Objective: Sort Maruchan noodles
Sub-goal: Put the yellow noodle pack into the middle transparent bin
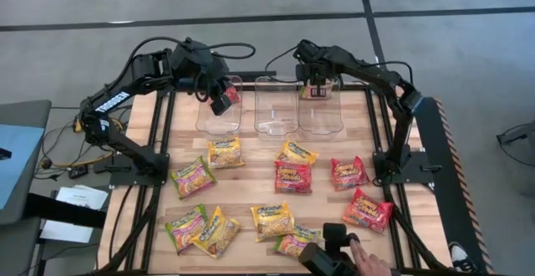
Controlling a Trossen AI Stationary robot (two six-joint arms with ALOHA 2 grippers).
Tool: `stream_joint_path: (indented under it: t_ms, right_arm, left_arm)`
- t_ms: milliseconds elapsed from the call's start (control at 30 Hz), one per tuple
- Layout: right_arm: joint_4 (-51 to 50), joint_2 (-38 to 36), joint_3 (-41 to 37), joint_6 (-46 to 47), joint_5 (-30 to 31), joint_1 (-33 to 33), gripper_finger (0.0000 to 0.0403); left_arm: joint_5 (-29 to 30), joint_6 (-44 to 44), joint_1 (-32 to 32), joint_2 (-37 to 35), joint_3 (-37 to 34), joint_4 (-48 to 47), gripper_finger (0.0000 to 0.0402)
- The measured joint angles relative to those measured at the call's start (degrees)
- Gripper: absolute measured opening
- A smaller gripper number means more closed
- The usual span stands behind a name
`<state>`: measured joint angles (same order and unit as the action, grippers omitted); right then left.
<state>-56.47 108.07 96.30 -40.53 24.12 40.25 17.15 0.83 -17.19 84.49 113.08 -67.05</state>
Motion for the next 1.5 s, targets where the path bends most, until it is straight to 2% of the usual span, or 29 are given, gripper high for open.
stream_joint_path:
  t_ms: [267,367,533,600,733,967,1033,1167,1300,1500]
  right_arm:
    - [-12.5,0.0,11.8,9.1,0.0,-2.6,0.0148]
    - [-16.4,0.0,16.3,13.0,0.0,-3.4,0.0148]
    - [-21.8,0.0,23.4,18.0,0.0,-5.0,0.0148]
    - [-23.6,-0.4,25.7,19.4,0.0,-5.8,0.0148]
    - [-26.2,-2.2,29.5,21.5,-0.2,-7.3,0.0147]
    - [-29.1,-6.2,32.1,22.7,-0.2,-9.7,0.0147]
    - [-29.6,-7.2,32.1,22.7,-0.2,-10.2,0.0147]
    - [-31.3,-8.8,32.1,23.2,-0.2,-11.2,0.0147]
    - [-33.2,-9.5,32.1,26.1,-0.2,-11.9,0.0147]
    - [-33.6,-9.6,32.1,31.7,-0.5,-13.3,0.0147]
  left_arm:
    - [0.3,-0.7,0.0,-0.1,0.0,-3.1,0.0122]
    - [2.3,-1.4,0.0,-0.1,0.0,-2.4,0.0144]
    - [9.0,-1.4,0.0,-0.1,0.0,-2.3,0.0176]
    - [8.8,-1.5,0.0,-0.1,0.0,-2.3,0.0182]
    - [3.8,-5.1,0.0,-0.1,0.0,-4.4,0.0185]
    - [-14.6,-17.1,1.0,-0.1,0.0,-16.1,0.0185]
    - [-18.2,-19.4,2.1,-0.2,0.0,-19.3,0.0185]
    - [-19.7,-24.4,5.9,-0.2,-0.1,-23.1,0.0185]
    - [-19.7,-28.4,10.9,-0.8,-2.8,-22.9,0.0185]
    - [-17.6,-36.6,17.2,-2.9,-12.1,-22.3,0.0185]
